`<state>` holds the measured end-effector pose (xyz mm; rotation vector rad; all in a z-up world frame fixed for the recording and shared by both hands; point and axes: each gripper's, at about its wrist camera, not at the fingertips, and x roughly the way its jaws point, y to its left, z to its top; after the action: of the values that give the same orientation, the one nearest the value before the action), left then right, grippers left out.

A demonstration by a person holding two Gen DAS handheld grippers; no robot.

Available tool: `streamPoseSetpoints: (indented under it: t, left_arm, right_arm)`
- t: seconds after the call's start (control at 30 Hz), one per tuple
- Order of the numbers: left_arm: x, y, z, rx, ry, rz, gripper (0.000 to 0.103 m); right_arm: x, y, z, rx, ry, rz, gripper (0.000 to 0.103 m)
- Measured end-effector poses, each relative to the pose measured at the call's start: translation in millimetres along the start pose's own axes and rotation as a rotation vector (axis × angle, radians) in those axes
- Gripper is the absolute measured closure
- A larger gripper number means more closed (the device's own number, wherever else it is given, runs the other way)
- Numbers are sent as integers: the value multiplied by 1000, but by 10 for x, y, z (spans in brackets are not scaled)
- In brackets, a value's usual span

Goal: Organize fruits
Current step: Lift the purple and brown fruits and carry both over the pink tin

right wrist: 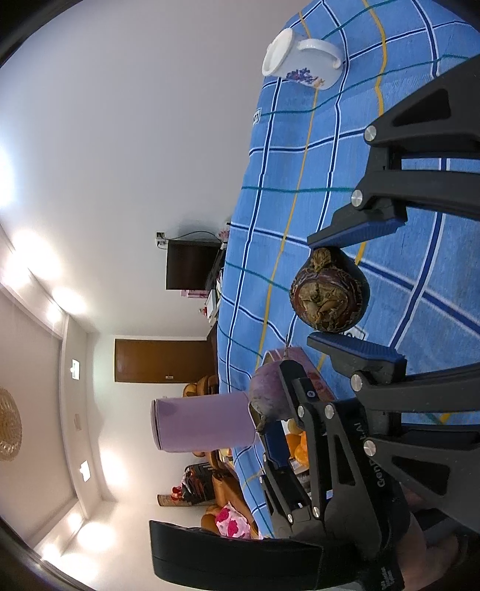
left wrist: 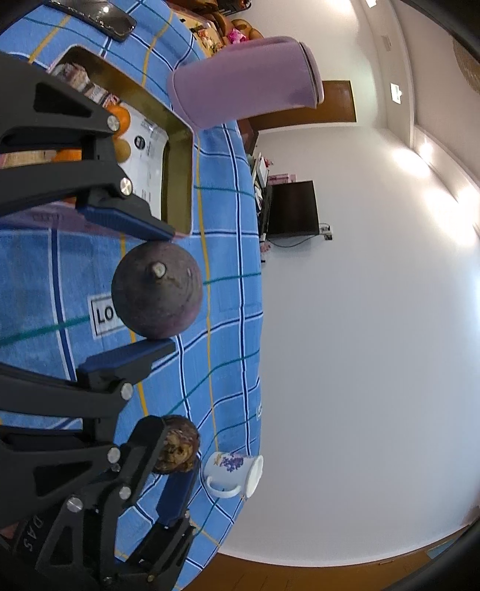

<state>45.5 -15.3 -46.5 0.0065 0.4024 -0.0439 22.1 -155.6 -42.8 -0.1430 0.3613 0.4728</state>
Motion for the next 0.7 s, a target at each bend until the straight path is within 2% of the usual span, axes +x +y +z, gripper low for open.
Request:
streamPoseSetpoints:
  t: [0.7]
  left_arm:
    - [-160,523,-51,-47,-4,87,47]
  right_arm:
    - [251,401,113,-48,23,78,55]
